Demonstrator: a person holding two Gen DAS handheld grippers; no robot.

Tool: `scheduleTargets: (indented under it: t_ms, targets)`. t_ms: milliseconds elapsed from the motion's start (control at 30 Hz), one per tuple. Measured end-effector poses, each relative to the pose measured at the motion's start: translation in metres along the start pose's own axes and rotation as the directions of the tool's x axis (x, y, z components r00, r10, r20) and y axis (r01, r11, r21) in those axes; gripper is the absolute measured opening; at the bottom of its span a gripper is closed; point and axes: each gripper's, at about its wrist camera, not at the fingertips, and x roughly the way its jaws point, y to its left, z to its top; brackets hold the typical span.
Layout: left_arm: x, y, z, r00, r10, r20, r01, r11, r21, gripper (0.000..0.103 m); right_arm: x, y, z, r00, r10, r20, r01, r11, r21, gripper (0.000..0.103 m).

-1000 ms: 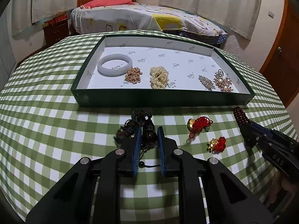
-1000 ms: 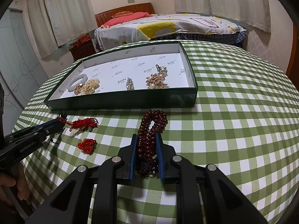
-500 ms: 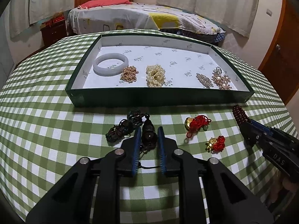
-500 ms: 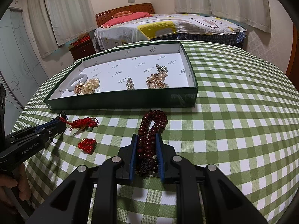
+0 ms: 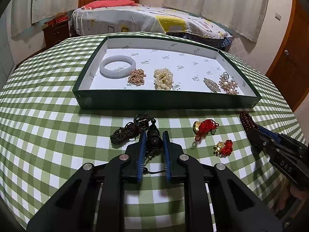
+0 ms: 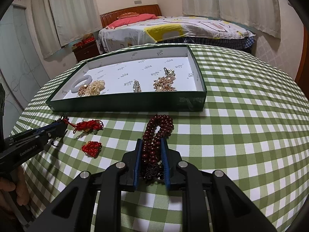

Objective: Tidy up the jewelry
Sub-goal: 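Grasp the black cord pendant with the left tool while the right tool holds the bracelet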

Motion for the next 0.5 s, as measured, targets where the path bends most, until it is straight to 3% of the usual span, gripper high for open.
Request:
scheduleTargets:
  t_ms: [500]
  targets:
    - [-0.0103, 0.0036, -0.0016, 1.000, 0.004, 0.022, -0.004, 1.000, -0.001, 0.017, -0.0041, 0.0065, 0.0001, 1.000, -0.005, 0.010, 0.005, 1.000, -0.017, 0.013]
